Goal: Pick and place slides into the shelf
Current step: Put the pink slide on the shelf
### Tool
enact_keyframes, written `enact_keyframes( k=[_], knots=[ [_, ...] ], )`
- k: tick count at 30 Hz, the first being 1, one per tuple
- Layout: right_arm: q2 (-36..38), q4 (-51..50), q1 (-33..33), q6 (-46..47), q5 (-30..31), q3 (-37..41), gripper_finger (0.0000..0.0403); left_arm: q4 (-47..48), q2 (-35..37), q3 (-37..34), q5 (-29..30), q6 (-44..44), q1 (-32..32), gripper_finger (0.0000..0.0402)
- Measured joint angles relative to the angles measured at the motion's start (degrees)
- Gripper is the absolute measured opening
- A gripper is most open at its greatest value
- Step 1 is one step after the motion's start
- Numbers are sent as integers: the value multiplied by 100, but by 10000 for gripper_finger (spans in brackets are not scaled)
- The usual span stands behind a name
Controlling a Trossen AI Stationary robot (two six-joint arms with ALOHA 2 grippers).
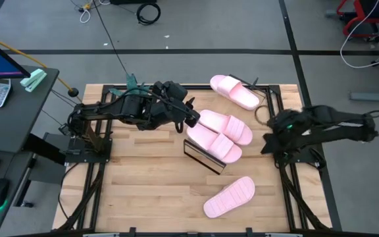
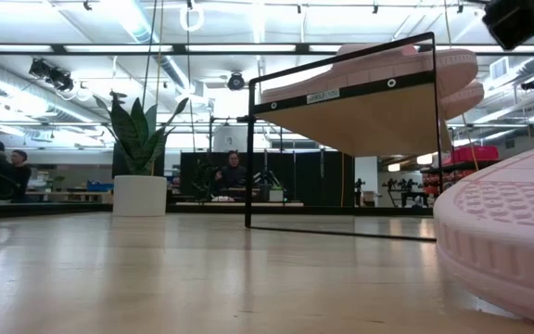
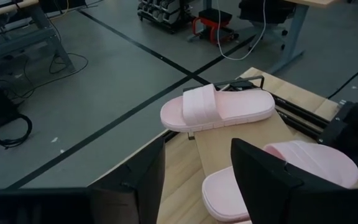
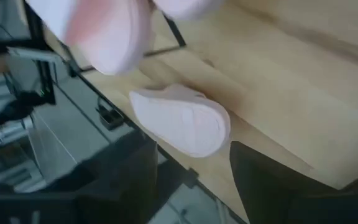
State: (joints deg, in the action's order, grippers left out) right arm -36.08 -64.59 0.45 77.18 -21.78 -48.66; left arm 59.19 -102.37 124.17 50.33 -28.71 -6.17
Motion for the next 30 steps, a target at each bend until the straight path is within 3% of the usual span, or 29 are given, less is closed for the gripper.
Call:
enact_keyframes(
  k=[4,10,20,30],
  knots=[
    [3,415,569,266,27,483,208,14,0,0,0,3,0,186],
    [7,615,1612,795,483,583,208,27,0,-1,0,132,0,192],
    [-197,1165,3723,2265,2355,581,208,21,0,-1,0,243,0,188],
    [-1286,1195,5694,4142,3815,581,208,19,0,-1,0,243,0,191]
  ],
)
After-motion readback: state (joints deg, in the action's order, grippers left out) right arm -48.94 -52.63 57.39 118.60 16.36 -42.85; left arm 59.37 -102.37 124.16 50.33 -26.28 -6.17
